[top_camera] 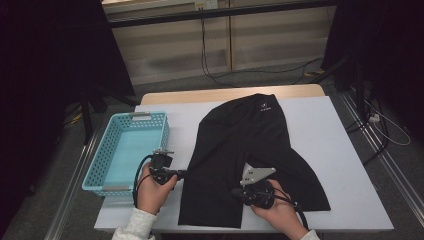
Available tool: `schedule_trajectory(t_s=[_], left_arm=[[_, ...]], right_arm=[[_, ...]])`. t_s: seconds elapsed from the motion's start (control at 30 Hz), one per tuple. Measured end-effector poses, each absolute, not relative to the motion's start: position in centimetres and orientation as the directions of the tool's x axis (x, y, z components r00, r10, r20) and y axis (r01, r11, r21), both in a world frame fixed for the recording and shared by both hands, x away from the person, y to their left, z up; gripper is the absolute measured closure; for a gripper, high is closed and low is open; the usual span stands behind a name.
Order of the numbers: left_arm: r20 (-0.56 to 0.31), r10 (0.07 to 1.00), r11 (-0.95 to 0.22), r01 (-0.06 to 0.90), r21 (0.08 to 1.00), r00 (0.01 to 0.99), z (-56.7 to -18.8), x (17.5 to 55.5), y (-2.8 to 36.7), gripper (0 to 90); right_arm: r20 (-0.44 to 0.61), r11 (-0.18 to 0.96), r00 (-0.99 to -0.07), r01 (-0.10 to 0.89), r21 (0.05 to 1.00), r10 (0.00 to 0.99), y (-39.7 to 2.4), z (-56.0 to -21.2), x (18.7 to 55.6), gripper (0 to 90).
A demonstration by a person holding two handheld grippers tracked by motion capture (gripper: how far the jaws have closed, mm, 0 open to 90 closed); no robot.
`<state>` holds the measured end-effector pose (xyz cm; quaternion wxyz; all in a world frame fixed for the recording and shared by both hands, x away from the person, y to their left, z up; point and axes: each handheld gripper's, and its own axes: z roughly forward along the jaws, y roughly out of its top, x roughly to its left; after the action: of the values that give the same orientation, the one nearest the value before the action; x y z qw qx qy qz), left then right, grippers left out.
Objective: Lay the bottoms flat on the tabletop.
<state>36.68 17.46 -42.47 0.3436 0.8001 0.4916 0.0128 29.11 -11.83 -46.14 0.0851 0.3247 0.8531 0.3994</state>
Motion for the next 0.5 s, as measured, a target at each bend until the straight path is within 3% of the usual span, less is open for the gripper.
schedule_trajectory(t_s=[0.5], left_arm=[[-0.313,0.791,-0.297,0.778,0.554,0.525,-42.43,36.65,17.41,90.0]], right_arm=[[0.109,0.480,-0.783,0.478,0.736,0.612,-11.35,-46.27,28.88,88.8]])
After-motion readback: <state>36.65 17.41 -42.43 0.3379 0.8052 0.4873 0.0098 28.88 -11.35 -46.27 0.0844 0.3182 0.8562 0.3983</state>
